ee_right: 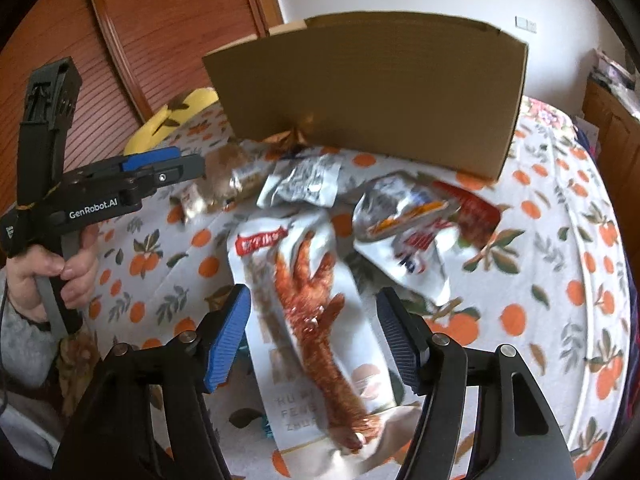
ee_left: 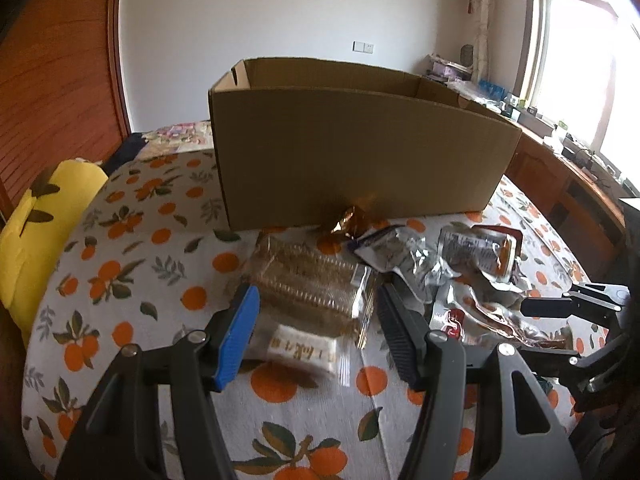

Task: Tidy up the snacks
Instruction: 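Move both tools back to the snack pile on the table, then grasp the clear-wrapped bar with the left tool while the right tool grasps the chicken-feet packet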

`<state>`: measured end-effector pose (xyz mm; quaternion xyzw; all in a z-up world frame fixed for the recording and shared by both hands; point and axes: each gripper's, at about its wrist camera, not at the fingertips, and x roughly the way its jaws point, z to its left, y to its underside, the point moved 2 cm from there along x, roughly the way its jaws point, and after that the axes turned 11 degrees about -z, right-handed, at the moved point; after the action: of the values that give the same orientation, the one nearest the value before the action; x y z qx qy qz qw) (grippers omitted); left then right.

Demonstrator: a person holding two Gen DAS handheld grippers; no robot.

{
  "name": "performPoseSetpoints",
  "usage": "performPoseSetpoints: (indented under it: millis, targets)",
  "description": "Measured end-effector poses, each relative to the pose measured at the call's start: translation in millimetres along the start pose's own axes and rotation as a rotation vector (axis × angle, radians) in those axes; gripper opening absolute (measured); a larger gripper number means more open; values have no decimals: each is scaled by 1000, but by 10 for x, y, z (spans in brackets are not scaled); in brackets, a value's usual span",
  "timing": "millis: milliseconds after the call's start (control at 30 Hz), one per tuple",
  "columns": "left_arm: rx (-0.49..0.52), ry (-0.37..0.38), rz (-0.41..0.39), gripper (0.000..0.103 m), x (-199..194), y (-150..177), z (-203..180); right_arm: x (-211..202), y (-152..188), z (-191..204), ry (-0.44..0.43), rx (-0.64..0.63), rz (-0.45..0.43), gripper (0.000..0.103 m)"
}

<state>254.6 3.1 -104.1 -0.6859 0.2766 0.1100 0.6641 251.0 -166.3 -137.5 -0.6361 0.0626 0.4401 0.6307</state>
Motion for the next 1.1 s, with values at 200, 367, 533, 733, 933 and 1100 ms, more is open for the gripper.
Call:
performPoseSetpoints:
  millis: [200,367,533,733,933,1100]
  targets:
    - [-20,-2,14,61,11,71,11,39,10,25,-3,-3,9,74]
    - [-23,-3,25,61,10,117,7,45,47,77,-13,-23,13,77]
    - [-28,-4,29,61,20,124,13,84,71,136,8,-68,20,79]
    - [-67,-1,29,65,69,76,21,127,46,117,26,-63,7,79]
    - [-131,-22,33,69,211,-45,30,147,55,117,51,-77,-10,72]
    - [-197,-78,79,69,426,-97,104,145,60,102,47,-74,-18,71]
